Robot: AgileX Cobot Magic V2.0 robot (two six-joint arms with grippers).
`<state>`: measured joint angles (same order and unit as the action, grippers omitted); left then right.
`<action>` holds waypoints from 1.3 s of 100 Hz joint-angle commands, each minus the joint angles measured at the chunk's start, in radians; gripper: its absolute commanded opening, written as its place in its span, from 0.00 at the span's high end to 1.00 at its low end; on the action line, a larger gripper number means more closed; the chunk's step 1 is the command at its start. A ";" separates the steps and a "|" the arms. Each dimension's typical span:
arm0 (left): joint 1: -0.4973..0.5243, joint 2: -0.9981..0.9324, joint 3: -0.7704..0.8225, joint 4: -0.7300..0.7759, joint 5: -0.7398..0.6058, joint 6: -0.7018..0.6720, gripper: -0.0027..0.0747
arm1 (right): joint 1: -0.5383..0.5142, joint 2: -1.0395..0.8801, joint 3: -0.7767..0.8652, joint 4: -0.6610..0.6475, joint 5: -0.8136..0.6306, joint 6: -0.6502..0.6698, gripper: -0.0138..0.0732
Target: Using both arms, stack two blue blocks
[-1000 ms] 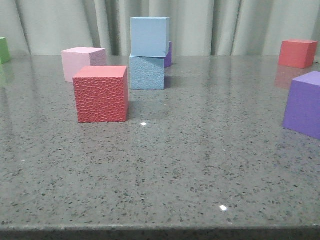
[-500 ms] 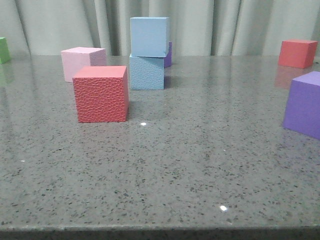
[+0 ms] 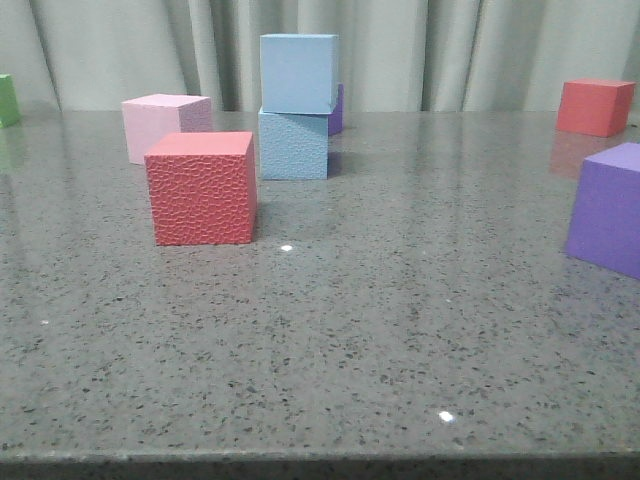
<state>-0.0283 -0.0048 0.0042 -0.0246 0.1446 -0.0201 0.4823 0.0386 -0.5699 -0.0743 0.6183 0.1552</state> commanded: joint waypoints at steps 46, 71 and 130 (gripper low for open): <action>0.003 -0.033 0.003 -0.005 -0.075 -0.003 0.99 | -0.380 0.017 0.360 -0.014 -0.663 0.007 0.97; 0.003 -0.033 0.003 -0.005 -0.075 -0.003 0.99 | -0.481 0.014 0.498 -0.014 -0.707 0.008 0.97; 0.003 -0.033 0.003 -0.005 -0.075 -0.003 0.99 | -0.494 -0.069 0.577 0.000 -0.693 0.009 0.97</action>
<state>-0.0283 -0.0048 0.0042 -0.0246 0.1446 -0.0186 -0.0091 -0.0096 0.0252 -0.0748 0.0000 0.1649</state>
